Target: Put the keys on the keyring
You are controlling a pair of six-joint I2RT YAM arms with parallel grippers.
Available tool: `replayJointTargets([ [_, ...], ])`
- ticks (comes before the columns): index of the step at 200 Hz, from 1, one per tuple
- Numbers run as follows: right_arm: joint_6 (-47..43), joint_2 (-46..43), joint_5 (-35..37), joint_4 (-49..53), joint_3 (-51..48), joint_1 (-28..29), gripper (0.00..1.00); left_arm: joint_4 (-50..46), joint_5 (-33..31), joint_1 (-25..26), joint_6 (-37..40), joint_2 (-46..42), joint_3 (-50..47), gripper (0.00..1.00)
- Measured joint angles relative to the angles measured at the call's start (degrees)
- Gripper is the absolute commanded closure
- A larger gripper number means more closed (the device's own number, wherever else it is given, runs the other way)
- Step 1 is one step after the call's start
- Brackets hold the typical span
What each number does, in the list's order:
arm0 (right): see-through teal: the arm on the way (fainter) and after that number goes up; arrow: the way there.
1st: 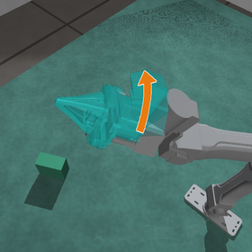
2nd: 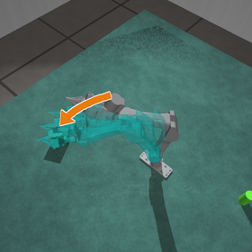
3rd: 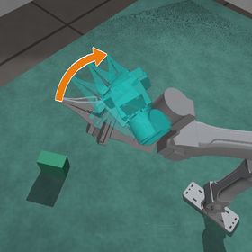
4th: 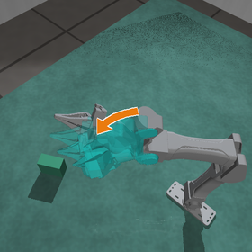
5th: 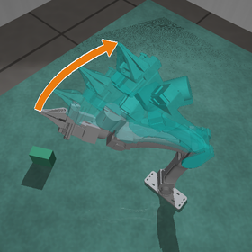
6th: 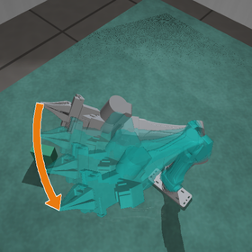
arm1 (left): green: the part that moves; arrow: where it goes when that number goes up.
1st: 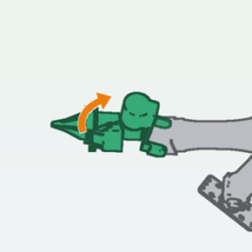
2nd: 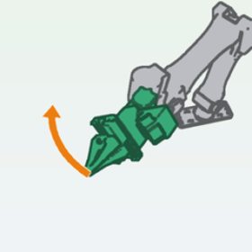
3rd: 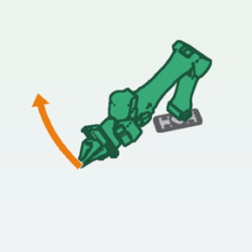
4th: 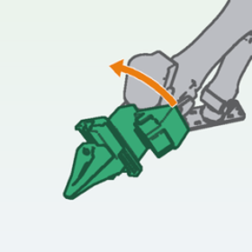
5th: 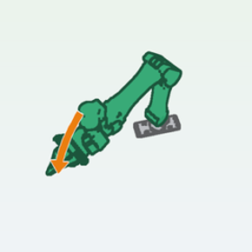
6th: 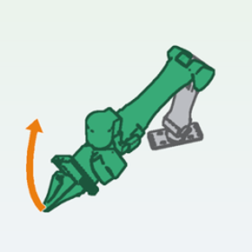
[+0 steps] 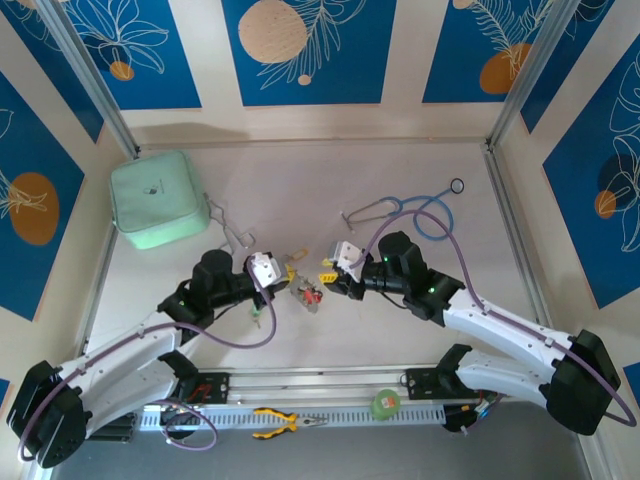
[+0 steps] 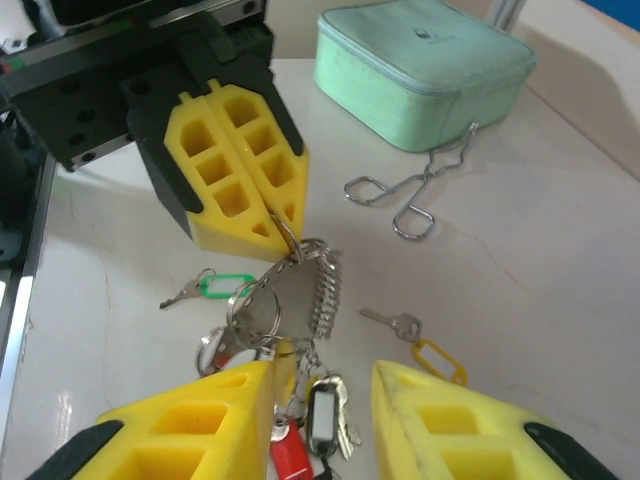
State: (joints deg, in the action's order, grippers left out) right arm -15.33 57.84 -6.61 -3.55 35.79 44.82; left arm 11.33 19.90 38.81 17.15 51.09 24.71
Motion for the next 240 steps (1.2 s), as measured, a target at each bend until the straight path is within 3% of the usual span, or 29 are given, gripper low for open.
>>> replayJointTargets([
  [30,5.05,0.63,0.61,1.49,1.42,-0.55,0.7,0.24,-4.5,0.0,-4.55,0.46,0.0,1.0],
  [64,4.87,0.52,-0.24,2.54,3.15,0.0,0.7,2.82,-11.32,-0.17,-8.41,3.89,0.79,1.0],
  [109,-1.16,3.69,1.86,3.58,3.76,14.99,0.68,3.02,-16.59,-2.01,-13.14,8.94,4.28,1.0],
  [147,-4.68,15.93,7.13,1.9,4.92,23.21,0.65,2.75,-16.94,-5.22,-16.9,10.73,6.03,1.0],
  [240,-2.29,48.13,20.46,-9.31,20.68,26.84,0.59,2.64,-12.41,-9.84,-20.26,14.01,8.17,1.0],
])
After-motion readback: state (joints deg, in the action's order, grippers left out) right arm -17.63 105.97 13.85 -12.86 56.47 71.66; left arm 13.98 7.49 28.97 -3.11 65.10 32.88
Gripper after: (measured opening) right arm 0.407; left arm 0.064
